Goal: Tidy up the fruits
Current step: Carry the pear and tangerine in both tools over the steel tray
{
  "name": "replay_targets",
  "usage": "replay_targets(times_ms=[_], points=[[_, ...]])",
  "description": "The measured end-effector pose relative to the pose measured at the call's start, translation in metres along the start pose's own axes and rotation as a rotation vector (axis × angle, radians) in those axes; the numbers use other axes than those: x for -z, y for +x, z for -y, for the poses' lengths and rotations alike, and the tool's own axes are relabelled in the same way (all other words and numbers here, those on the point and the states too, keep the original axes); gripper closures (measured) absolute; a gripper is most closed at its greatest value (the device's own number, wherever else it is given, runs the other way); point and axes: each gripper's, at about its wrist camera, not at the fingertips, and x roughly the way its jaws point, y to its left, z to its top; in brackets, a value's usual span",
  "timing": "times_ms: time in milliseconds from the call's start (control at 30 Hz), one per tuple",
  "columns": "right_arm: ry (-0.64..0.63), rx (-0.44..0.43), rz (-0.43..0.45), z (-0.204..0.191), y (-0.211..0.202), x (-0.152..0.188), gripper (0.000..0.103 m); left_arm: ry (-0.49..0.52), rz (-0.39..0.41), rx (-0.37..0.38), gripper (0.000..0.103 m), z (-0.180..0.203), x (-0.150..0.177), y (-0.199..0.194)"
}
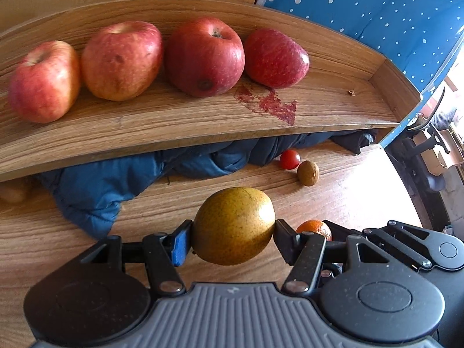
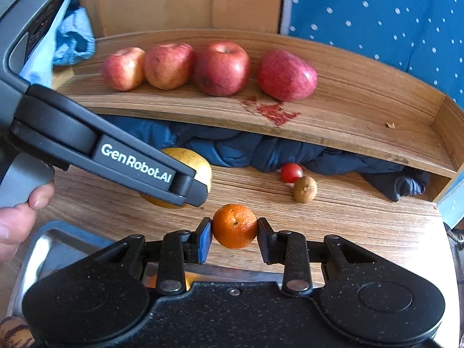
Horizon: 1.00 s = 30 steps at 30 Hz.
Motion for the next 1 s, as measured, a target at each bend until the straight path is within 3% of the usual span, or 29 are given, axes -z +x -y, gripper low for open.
replay_targets(times_ms=[300,667,1000], points=[[-0.072,-0.066,0.021,-0.024,-0.025,0.018,0.068,-0.03,0.042,-0.03,0.039,-0.003,0.023,-0.032],[-0.154,-0.148,0.008,-0.053,-0.055,0.045,0.068,-0.108,0.037,-0.079,0.039,-0.011,0.076,-0.067],[-0.241,-0.15,0.0,-0.067,-0.075,0.063,0.068,-0.165,0.012,-0.095,0.039,-0.006,0.119,-0.081]])
